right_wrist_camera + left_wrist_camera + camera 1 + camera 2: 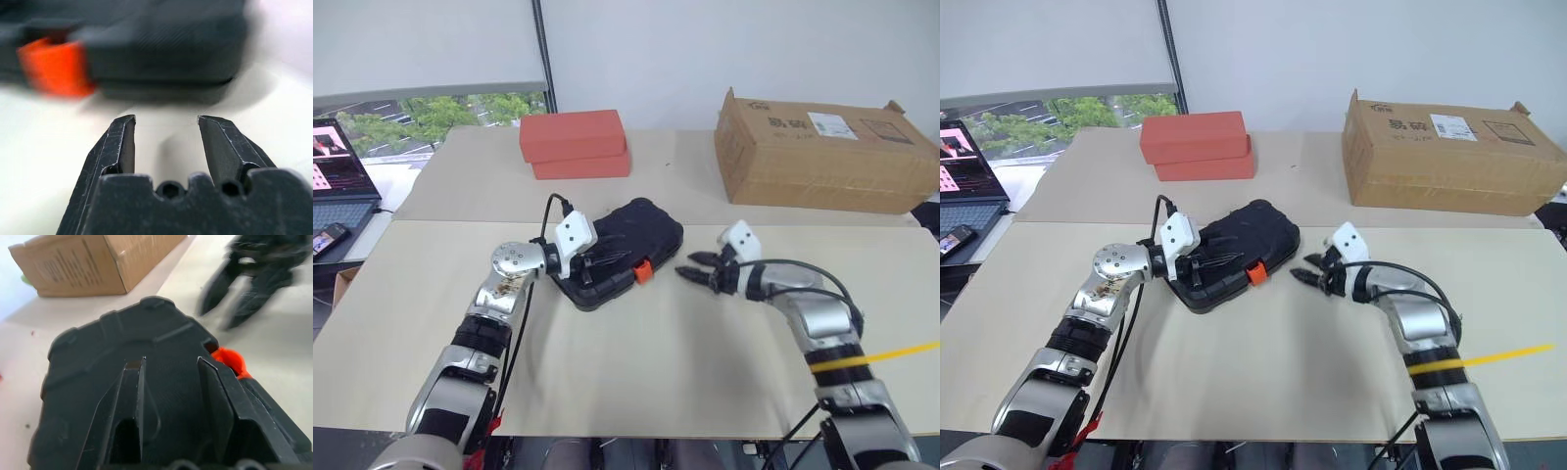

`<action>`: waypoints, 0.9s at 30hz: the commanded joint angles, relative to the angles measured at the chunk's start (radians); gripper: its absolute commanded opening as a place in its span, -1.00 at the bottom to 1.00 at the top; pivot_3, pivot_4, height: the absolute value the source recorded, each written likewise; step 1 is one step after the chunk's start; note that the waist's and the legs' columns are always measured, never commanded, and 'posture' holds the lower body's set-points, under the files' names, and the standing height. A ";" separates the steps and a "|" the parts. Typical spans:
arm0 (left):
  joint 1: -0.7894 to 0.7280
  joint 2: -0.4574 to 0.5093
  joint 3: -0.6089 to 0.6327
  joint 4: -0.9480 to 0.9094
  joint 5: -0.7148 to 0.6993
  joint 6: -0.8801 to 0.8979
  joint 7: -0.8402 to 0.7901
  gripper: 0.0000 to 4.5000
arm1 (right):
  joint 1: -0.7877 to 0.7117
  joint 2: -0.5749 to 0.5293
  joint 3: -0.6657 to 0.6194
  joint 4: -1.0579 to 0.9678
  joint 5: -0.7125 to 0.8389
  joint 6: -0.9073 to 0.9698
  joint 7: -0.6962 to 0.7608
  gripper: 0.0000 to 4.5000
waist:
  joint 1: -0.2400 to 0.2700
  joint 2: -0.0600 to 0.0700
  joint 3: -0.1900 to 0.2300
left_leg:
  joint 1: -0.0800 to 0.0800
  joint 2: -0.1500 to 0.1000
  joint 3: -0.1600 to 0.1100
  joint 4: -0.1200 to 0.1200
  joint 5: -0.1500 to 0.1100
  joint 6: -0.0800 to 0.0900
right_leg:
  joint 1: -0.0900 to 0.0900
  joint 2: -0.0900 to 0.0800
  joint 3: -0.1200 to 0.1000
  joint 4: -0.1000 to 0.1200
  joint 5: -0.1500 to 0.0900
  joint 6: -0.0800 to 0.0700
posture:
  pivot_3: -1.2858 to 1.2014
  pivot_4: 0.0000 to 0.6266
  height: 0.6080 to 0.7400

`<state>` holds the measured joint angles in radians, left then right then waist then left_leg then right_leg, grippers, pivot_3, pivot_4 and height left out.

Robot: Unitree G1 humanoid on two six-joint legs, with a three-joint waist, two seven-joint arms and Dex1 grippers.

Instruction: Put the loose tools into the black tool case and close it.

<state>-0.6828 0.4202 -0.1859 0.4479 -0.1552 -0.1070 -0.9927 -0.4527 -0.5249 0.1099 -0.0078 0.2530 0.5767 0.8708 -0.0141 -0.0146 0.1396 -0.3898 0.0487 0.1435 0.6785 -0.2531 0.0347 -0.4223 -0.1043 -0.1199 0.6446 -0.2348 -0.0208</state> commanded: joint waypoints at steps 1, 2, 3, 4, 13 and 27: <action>0.002 -0.020 -0.035 0.038 0.058 0.013 0.013 -0.20 | 0.003 0.030 0.033 -0.172 0.037 0.139 -0.049 0.07 | -0.003 0.000 0.000 | 0.001 0.000 0.000 0.000 -0.002 0.003 | 0.000 -0.001 0.000 0.001 0.000 0.000 | 0.03 -0.52 0.57; 0.000 -0.023 -0.034 0.045 0.066 0.010 0.017 -0.20 | 0.003 0.043 0.040 -0.189 0.035 0.165 -0.068 0.07 | -0.003 0.000 0.000 | 0.001 0.000 0.000 0.000 -0.005 0.008 | 0.000 -0.001 0.000 0.002 0.000 0.000 | 0.03 -0.52 0.57; -0.003 -0.025 -0.032 0.052 0.072 0.006 0.018 -0.20 | 0.001 0.056 0.049 -0.200 0.034 0.188 -0.080 0.07 | -0.001 0.000 0.000 | 0.002 0.000 -0.001 0.000 -0.005 0.008 | 0.001 -0.002 0.000 0.003 0.000 0.000 | 0.03 -0.52 0.57; -0.005 -0.026 -0.030 0.057 0.077 0.003 0.019 -0.20 | -0.001 0.065 0.055 -0.209 0.034 0.206 -0.089 0.07 | 0.000 0.000 0.000 | 0.002 0.000 -0.001 0.000 -0.005 0.008 | 0.001 -0.002 0.000 0.003 0.000 0.000 | 0.03 -0.52 0.57; -0.011 -0.024 -0.019 0.071 0.082 0.003 0.015 -0.17 | -0.120 0.239 0.085 -0.041 -0.051 0.140 -0.257 -0.41 | -0.005 0.000 0.000 | 0.002 0.000 -0.001 0.001 -0.002 0.005 | 0.001 -0.001 0.000 0.005 0.001 -0.001 | 0.03 -0.52 0.57; -0.001 -0.025 0.035 0.094 0.060 0.006 0.043 -0.17 | -0.094 0.196 0.072 -0.063 -0.053 0.159 -0.247 -0.98 | -0.008 0.000 0.000 | 0.002 0.000 -0.001 0.001 -0.002 0.003 | 0.000 -0.001 0.000 0.005 0.001 -0.002 | 0.03 -0.52 0.57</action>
<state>-0.7079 0.3864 -0.1724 0.5104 -0.0956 -0.1303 -0.9643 -0.5413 -0.2931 0.2227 -0.0050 0.1993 0.7526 0.6106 -0.0222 -0.0145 0.1392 -0.3878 0.0491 0.1425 0.6793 -0.2550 0.0387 -0.4225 -0.1053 -0.1198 0.6493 -0.2336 -0.0224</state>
